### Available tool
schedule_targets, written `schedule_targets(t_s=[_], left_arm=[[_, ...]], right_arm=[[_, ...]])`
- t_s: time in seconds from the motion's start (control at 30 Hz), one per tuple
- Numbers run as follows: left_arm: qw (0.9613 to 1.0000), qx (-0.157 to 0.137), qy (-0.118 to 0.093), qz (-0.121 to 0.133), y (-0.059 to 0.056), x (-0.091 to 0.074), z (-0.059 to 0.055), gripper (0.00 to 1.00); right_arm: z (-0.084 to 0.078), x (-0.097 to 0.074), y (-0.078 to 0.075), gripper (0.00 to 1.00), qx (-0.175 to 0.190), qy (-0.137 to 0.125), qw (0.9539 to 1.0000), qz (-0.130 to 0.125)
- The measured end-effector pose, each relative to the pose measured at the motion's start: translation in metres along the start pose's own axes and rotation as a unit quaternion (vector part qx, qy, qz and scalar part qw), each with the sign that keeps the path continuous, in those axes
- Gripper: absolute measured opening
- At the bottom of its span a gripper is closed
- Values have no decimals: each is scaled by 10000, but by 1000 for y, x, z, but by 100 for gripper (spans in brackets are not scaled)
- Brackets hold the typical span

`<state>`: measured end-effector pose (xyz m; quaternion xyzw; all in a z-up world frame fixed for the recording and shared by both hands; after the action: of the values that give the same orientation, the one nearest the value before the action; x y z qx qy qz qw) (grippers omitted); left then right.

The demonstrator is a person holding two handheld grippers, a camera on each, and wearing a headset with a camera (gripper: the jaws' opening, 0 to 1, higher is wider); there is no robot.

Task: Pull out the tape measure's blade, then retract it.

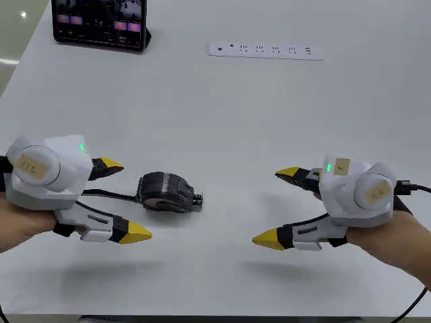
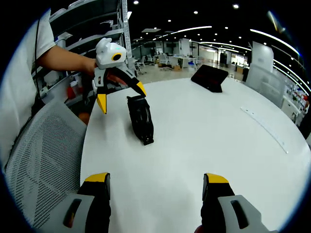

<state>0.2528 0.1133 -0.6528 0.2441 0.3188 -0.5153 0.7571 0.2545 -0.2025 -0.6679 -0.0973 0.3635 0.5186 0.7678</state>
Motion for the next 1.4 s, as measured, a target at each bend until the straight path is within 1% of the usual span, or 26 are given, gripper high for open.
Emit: schedule_targets(t_s=[0.07,0.13,0.2,0.33,0.43,0.77,0.93,1.0,1.1,1.4], left_arm=[[9999,86,80,-44,3,3,0,78],[9998,159,110,-70,4,6,1,75],[9996,205,145,-115,5,9,2,74],[9986,378,293,-228,8,16,3,68],[9982,386,361,-289,10,20,3,62],[9953,574,642,-441,14,33,1,52],[9943,653,709,-464,16,37,0,47],[9940,656,725,-483,17,39,0,47],[9932,737,745,-505,18,41,0,44],[9922,844,739,-540,19,46,3,39]], right_arm=[[2,3,-1,76,-21,0,10000,30],[3,6,-2,76,-44,11,10000,61],[5,9,-2,76,-64,23,9999,83],[7,15,-3,75,-107,50,9998,154],[9,18,-3,74,-117,73,9997,181],[8,23,-4,74,-119,114,9995,258],[7,26,-5,74,-109,128,9994,286],[7,27,-5,74,-104,127,9994,301],[7,30,-5,74,-97,129,9993,330],[8,39,-5,73,-81,135,9990,425]])
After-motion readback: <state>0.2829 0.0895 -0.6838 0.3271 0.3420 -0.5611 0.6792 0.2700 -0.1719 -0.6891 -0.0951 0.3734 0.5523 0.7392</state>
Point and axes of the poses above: the centre of the closed fingertips' face, and the gripper's own axes: x roughly forward along the fingers, y roughly to its left, z roughly out of its top, the point moved 10 cm from there along -x, roughly backward along the fingers, and after that the axes turned 12 degrees about x, right-handed, at the moved point
